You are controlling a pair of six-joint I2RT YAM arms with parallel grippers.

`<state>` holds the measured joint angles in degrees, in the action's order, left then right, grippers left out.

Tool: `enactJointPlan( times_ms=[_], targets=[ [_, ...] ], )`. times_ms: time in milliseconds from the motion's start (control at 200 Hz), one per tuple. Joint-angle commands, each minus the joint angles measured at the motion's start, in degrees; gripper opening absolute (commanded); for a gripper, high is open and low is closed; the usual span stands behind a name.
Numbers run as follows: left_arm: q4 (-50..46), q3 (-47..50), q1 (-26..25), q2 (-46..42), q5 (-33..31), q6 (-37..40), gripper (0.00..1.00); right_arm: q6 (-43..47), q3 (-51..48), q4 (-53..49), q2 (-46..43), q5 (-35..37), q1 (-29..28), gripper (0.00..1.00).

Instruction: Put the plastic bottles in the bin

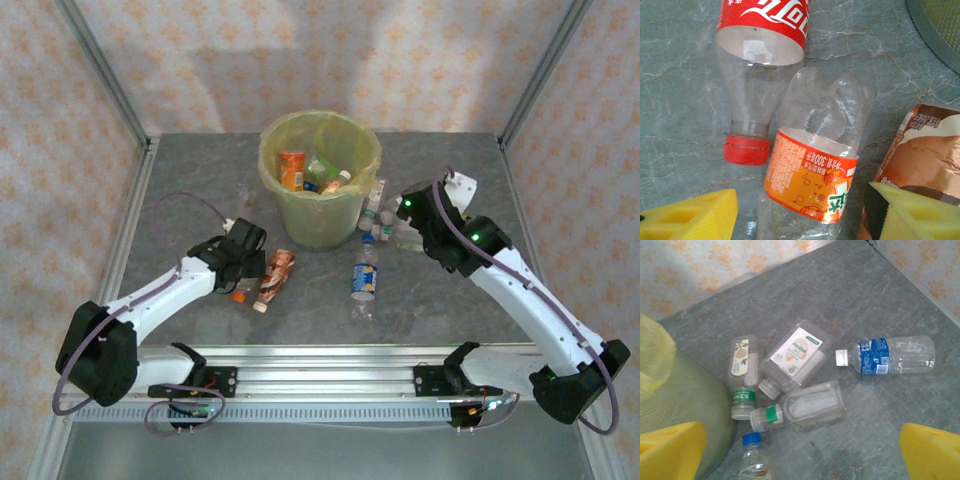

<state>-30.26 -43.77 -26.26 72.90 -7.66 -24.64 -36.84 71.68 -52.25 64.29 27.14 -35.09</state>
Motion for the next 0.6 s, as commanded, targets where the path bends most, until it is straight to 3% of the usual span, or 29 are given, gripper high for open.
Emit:
enactJointPlan(
  times_ms=[0,595],
  targets=[
    [1.76,0.42,-0.19,1.37,0.15,-1.28,0.67,-1.92,-1.02,-1.7,-1.53,3.34,-0.06,0.99],
    [2.92,-0.53,-0.39,6.89,0.32,-3.33,0.63,-1.48,-1.5,-0.24,-0.93,3.15,0.29,0.99]
  ],
)
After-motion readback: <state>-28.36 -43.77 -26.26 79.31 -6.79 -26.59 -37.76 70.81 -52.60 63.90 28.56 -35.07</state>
